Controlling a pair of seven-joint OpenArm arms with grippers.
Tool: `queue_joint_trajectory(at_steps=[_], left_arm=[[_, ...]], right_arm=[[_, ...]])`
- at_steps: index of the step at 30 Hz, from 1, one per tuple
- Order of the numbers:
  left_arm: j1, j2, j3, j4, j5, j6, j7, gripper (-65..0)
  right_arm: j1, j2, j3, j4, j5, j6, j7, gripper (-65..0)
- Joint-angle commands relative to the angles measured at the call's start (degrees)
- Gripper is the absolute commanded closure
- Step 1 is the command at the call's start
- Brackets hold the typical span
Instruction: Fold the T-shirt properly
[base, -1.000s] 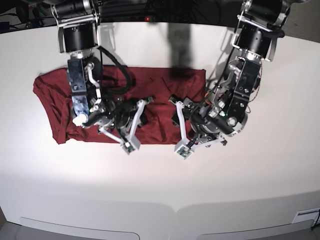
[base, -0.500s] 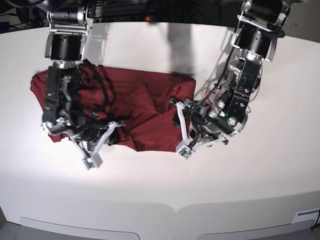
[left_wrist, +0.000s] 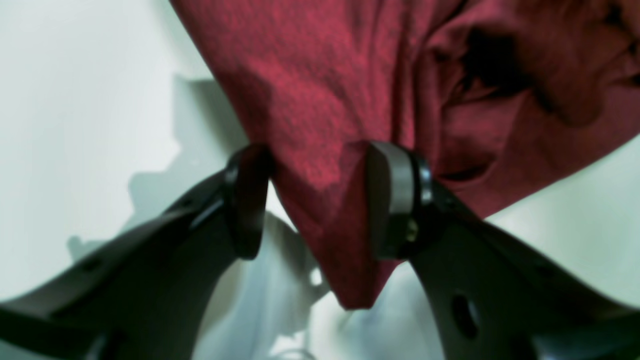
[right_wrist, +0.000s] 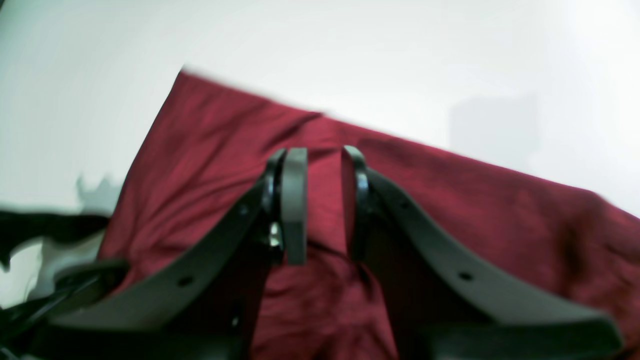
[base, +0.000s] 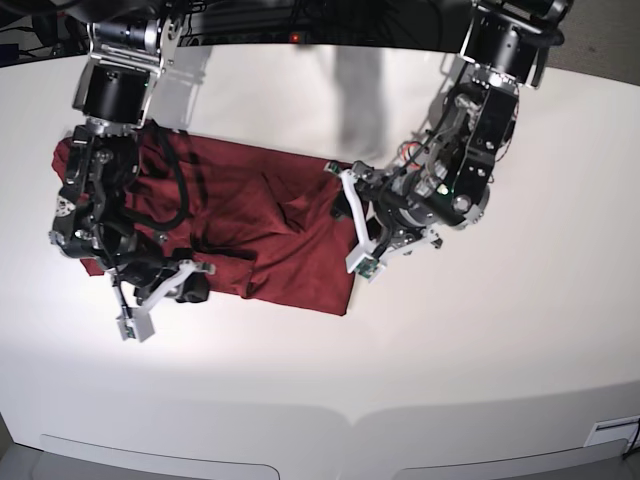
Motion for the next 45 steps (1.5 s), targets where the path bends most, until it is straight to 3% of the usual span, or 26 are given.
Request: queue_joint_trajectory(at_steps=[1, 5, 9, 15, 22, 26, 30, 33, 36, 39, 45], left_arm=[[-0.5, 0.1, -0.1, 1.1, 1.0, 0.0, -0.5, -30.9], [1.4, 0.1, -0.1, 1.1, 7.2, 0.0, 0.2, -30.9], [2.6, -1.8, -0.1, 1.1, 10.0, 1.4, 1.0, -30.9], [2.7, -10.5, -0.1, 1.1, 10.0, 9.6, 0.8, -30.9], [3.7, -21.1, -0.1, 1.1, 9.9, 17.0, 2.5, -30.9], [4.9, -24.5, -0.1, 1.1, 9.9, 18.4, 3.2, -30.9], [5.8, -24.1, -0.1, 1.1, 9.7, 18.4, 3.6, -30.9], [6.0, -23.1, -0.1, 1.1, 9.7, 18.4, 3.6, -30.9], [6.0, -22.5, -0.1, 1.1, 9.8, 18.4, 3.6, -30.9], [6.0, -22.4, -0.1, 1.1, 9.9, 18.4, 4.1, -30.9], [6.0, -22.4, -0.1, 1.1, 9.9, 18.4, 4.6, -30.9]], right_arm=[[1.7, 0.5, 1.6, 0.9, -1.0, -0.4, 1.2, -12.4], [1.6, 0.9, 7.6, 0.9, -9.0, -2.1, 1.2, -12.4], [1.5, 4.4, 11.2, 0.9, -9.8, -5.0, 0.8, -12.4], [1.5, 10.7, 11.5, 0.9, -2.2, -4.7, -3.1, -12.4], [1.5, 11.7, 11.1, 0.9, -0.3, -4.3, -3.3, -12.4], [1.4, 11.7, 10.4, 0.9, 8.3, 1.2, -7.6, -12.4], [0.8, 10.0, 6.2, 0.9, 20.4, 1.2, -13.3, -12.4], [0.9, 6.6, -0.7, 0.9, 21.8, 1.2, -13.8, -12.4], [0.9, 3.1, -9.1, 0.9, 19.1, 1.2, -12.0, -12.4], [0.9, 0.1, -16.0, 0.9, 12.1, 1.2, -8.5, -12.4], [0.5, -2.7, -20.4, -1.6, -0.4, 1.2, -4.7, -12.3]])
